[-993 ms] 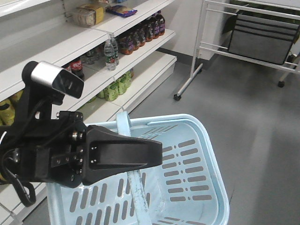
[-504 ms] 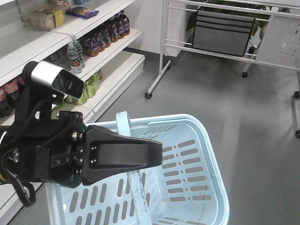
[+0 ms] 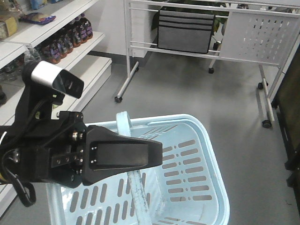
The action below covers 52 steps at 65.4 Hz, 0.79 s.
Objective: Place coke in basket with both arms
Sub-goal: 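Turn the base away from the shelf holding the basket in the left gripper, then drive the base past the whiteboard stand carrying the basket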
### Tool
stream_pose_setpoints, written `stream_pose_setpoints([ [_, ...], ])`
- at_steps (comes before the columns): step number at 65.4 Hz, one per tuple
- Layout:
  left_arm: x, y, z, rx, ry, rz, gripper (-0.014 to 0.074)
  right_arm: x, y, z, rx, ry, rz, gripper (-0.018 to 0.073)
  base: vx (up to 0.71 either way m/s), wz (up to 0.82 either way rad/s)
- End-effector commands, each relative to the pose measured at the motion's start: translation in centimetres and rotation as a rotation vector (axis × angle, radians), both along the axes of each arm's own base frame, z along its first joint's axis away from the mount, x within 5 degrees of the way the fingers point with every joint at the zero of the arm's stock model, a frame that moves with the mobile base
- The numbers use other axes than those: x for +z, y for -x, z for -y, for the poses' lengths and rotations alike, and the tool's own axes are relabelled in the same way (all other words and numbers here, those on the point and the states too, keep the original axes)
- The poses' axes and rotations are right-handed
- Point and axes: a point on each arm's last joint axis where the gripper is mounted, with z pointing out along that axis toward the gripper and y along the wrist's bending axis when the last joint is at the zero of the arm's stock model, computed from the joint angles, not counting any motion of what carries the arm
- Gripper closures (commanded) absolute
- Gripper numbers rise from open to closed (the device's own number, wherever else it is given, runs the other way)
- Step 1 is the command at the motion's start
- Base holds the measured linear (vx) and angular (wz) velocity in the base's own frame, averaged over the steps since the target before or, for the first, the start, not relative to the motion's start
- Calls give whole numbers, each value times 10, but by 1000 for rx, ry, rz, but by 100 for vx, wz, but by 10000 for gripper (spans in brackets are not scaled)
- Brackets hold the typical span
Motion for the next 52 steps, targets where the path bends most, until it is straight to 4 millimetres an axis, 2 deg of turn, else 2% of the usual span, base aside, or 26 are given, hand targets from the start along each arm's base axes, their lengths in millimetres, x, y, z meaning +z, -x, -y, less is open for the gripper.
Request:
stream_pose_setpoints([
  [1,26,18,-5,-155,172,35,603,4,1,0,2,15,77,564,11,-31],
  [26,26,18,-5,-155,172,35,603,4,1,0,2,15,77,564,12,-23],
  [52,26,18,-5,-155,172,35,603,4,1,0,1,15,76,564,14,-2],
])
